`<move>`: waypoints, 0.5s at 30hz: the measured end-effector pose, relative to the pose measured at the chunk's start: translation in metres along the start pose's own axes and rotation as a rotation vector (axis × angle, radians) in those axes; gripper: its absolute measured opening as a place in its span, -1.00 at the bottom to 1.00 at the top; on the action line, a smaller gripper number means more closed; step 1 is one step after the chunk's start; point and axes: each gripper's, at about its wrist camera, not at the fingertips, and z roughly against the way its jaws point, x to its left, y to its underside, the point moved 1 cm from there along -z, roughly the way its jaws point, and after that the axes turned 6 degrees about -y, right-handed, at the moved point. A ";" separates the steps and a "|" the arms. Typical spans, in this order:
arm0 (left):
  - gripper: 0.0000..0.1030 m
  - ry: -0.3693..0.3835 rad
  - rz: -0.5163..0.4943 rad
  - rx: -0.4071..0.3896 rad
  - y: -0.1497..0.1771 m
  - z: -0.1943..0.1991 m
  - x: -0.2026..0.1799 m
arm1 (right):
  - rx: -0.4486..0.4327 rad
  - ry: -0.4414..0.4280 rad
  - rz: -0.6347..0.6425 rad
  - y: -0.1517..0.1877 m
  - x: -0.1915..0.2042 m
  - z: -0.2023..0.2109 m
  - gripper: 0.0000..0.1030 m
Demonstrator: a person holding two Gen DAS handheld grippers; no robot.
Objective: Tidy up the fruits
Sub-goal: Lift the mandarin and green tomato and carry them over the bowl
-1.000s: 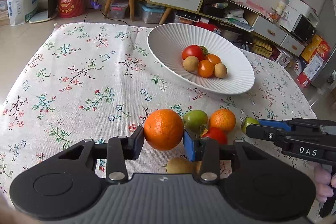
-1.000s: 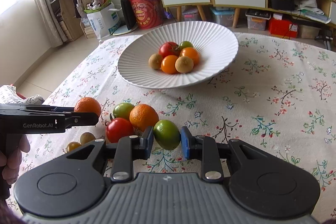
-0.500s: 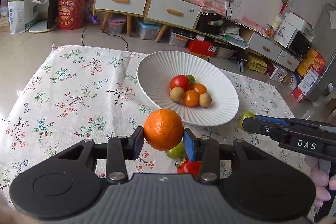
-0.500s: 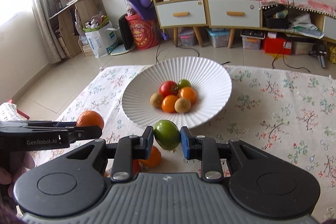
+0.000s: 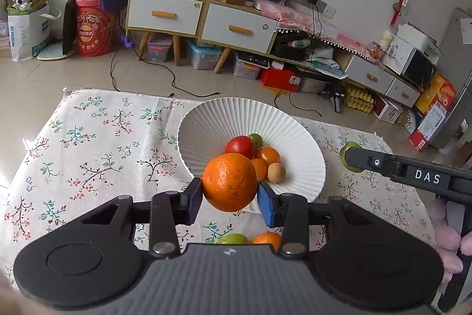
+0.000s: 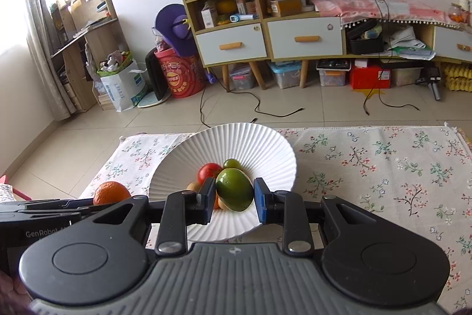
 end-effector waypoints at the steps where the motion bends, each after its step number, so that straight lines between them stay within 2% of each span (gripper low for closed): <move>1: -0.31 -0.002 -0.006 0.000 0.000 -0.001 0.000 | 0.000 0.003 -0.001 -0.001 -0.001 0.000 -0.51; 7: -0.31 0.004 -0.022 0.003 -0.007 -0.008 -0.002 | 0.003 0.005 0.017 -0.004 -0.004 -0.001 -0.51; 15: -0.31 0.022 -0.049 -0.003 -0.036 -0.039 -0.008 | 0.046 -0.040 -0.052 -0.012 -0.019 -0.025 -0.51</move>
